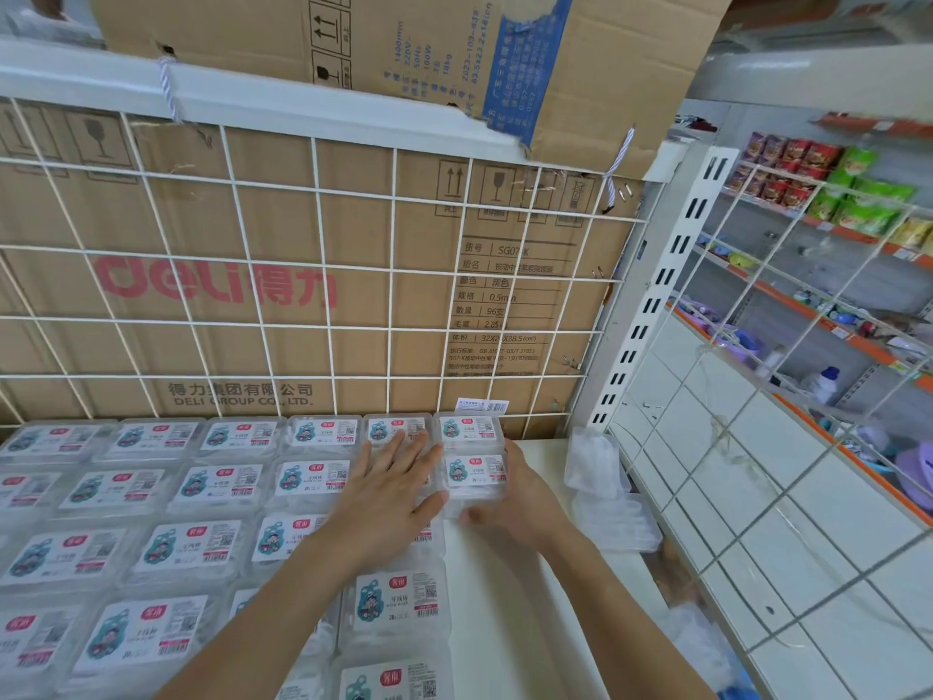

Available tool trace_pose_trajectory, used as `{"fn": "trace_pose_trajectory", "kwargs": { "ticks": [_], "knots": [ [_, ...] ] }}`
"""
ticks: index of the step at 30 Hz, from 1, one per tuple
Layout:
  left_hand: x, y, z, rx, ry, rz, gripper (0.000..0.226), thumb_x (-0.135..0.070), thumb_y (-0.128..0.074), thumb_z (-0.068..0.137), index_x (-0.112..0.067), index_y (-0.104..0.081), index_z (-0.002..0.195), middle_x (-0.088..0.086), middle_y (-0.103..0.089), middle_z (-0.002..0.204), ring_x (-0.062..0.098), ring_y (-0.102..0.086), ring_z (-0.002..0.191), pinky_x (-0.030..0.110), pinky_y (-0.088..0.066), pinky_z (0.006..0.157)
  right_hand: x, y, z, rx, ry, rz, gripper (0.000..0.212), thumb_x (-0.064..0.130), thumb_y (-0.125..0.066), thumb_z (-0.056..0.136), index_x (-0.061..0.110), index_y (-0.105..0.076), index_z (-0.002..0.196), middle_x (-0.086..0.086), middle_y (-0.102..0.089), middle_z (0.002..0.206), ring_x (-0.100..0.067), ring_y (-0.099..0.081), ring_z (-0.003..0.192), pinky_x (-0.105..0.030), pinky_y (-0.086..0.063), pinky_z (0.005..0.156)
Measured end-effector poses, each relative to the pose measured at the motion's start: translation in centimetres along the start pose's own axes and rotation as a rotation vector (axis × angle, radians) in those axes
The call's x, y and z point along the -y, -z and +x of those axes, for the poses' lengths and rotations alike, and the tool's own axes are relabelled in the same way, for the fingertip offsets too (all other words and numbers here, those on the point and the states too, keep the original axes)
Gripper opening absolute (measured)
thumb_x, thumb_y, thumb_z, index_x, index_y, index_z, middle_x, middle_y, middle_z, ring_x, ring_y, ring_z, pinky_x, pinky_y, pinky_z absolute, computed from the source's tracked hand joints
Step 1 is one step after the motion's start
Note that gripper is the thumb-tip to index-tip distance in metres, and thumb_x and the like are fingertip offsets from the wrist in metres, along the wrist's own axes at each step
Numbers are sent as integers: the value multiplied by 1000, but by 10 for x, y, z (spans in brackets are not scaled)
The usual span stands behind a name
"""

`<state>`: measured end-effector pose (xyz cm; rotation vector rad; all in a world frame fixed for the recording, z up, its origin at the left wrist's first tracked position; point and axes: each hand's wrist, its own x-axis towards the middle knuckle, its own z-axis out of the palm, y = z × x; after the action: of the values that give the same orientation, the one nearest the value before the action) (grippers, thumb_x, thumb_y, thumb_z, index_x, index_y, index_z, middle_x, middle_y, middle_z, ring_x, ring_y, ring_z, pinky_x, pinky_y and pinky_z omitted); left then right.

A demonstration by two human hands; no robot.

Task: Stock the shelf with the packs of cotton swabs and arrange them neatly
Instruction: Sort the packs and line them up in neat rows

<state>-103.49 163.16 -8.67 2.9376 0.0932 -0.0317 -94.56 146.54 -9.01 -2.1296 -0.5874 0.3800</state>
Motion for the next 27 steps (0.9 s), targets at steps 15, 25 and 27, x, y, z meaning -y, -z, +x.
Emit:
{"fn": "trace_pose_trajectory", "kwargs": {
  "ticks": [15,25,27],
  "knots": [
    [3,0,0,-4,-11,-39,119,-80,40,40,-36,12,147,-12,16,156,8,21,141,37,19,112,-5,7,-14,-42,-40,-67,106,7,-80,69,20,-11,148,5,-52,120,-12,-56,105,-18,-46,86],
    [3,0,0,1,-12,-60,121,-82,39,39,-37,10,148,-12,15,156,6,21,140,35,20,111,-6,4,-19,-126,17,-110,54,16,-74,72,29,-56,120,19,-65,99,6,-59,85,-20,-53,76],
    [3,1,1,-5,-5,-53,122,-81,39,39,-37,10,148,-12,14,157,7,20,141,36,19,112,-6,4,-20,-139,28,-96,56,17,-75,71,29,-55,122,16,-66,105,3,-60,91,-22,-52,78]
  ]
}}
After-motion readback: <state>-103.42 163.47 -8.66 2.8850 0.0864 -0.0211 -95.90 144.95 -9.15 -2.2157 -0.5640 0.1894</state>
